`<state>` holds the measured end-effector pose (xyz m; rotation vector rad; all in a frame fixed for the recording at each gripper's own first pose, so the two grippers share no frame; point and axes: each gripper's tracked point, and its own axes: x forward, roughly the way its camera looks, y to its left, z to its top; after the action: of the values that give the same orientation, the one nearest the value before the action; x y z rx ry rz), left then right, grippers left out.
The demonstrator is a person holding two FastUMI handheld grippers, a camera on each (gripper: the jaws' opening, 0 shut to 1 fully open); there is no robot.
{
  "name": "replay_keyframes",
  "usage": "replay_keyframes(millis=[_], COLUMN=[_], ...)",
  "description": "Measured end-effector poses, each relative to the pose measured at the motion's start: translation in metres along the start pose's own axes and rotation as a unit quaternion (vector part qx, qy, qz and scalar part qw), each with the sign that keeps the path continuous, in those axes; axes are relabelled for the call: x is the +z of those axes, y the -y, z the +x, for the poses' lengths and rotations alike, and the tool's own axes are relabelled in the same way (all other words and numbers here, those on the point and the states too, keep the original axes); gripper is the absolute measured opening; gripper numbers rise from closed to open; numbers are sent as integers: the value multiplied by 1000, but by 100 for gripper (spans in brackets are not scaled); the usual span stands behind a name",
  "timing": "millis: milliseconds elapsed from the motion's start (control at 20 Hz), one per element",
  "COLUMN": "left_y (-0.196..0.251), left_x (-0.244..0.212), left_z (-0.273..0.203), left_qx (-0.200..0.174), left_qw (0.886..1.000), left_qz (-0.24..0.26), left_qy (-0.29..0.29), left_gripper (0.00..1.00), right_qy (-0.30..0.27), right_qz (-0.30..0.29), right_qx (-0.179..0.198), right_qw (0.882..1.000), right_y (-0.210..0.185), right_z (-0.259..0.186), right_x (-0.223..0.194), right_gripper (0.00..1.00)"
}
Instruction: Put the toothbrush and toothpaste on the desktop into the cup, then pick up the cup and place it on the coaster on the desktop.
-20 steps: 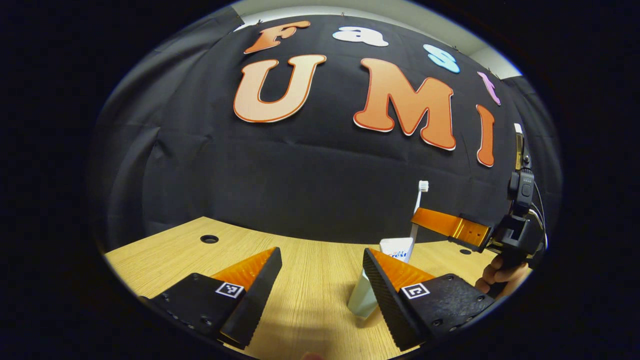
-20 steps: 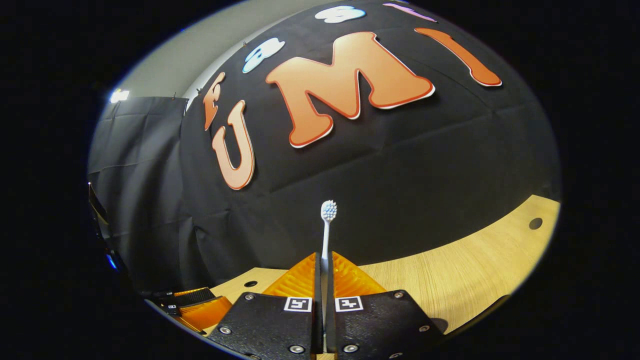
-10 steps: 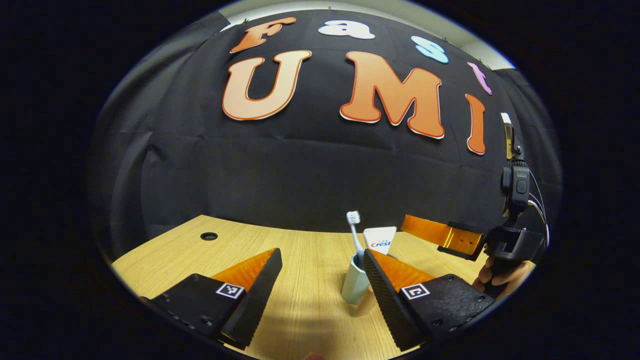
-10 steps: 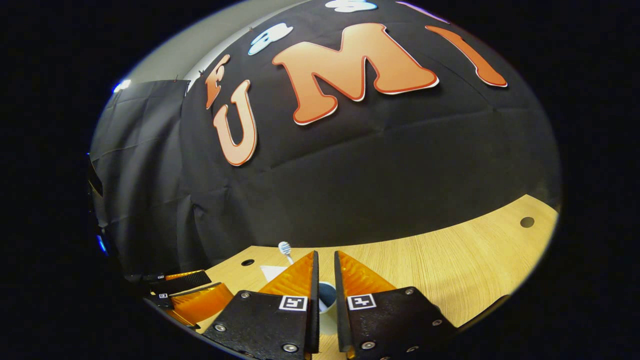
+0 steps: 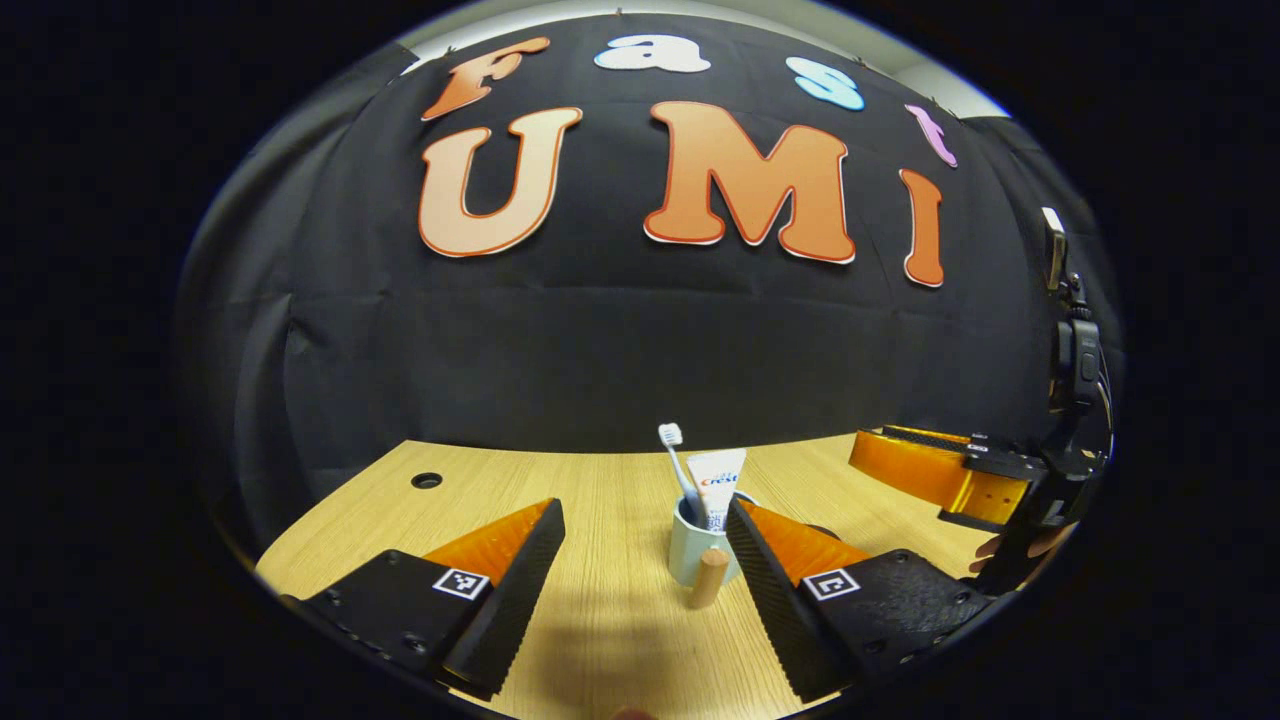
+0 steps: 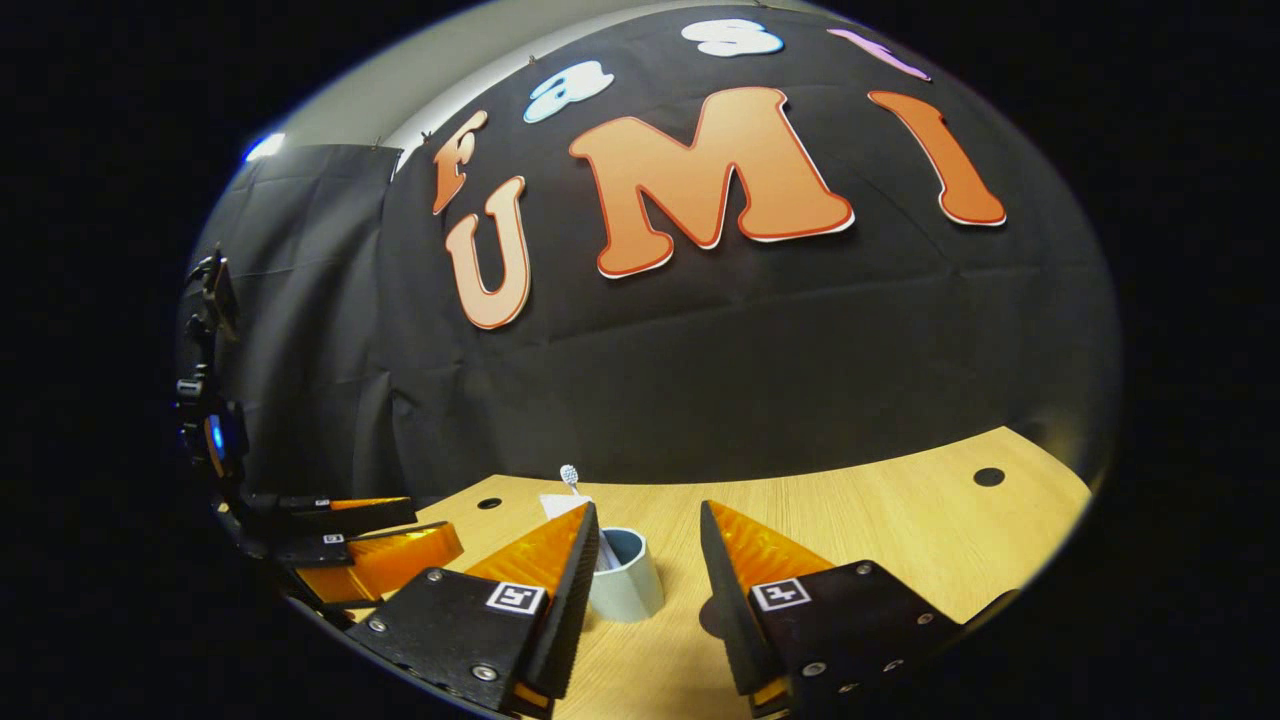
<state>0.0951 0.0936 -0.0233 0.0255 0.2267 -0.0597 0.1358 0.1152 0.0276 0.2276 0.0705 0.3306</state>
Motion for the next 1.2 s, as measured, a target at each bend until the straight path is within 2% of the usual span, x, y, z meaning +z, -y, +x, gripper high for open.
replay_keyframes(millis=[100, 150, 200, 250, 300, 450, 550, 700, 800, 1050, 1200], left_y=[6, 8, 11, 15, 20, 34, 41, 44, 46, 57, 61], left_x=[0, 1, 3, 5, 6, 4, -11, -31, -38, -48, -54], left_z=[1, 2, 4, 8, 11, 24, 36, 48, 59, 72, 80], left_qx=[-7, -9, -11, -15, -20, -46, -64, -71, -73, -68, -65], left_qw=[1000, 999, 999, 998, 997, 992, 985, 972, 963, 931, 912], left_qz=[4, 7, 12, 18, 24, 39, 26, 20, 38, 73, 92], left_qy=[-24, -34, -44, -55, -67, -112, -156, -224, -257, -351, -394], left_gripper=[98, 98, 98, 98, 98, 98, 97, 98, 98, 98, 97], right_qy=[7, 11, 11, 10, 13, 20, 23, 33, 34, 27, 27], right_qz=[-14, -21, -27, -31, -34, -41, -44, -48, -50, -78, -76], right_qx=[-1, -2, -3, -6, -6, -10, -13, -29, -42, -66, -68], right_qw=[1000, 1000, 1000, 999, 999, 999, 999, 998, 997, 994, 994], right_y=[4, 6, 9, 13, 17, 27, 35, 50, 63, 86, 92], right_z=[-18, -26, -33, -41, -48, -69, -82, -99, -109, -131, -141], right_x=[5, 8, 10, 10, 13, 18, 21, 25, 25, 22, 21], right_gripper=[70, 74, 84, 81, 85, 88, 89, 92, 92, 92, 92])
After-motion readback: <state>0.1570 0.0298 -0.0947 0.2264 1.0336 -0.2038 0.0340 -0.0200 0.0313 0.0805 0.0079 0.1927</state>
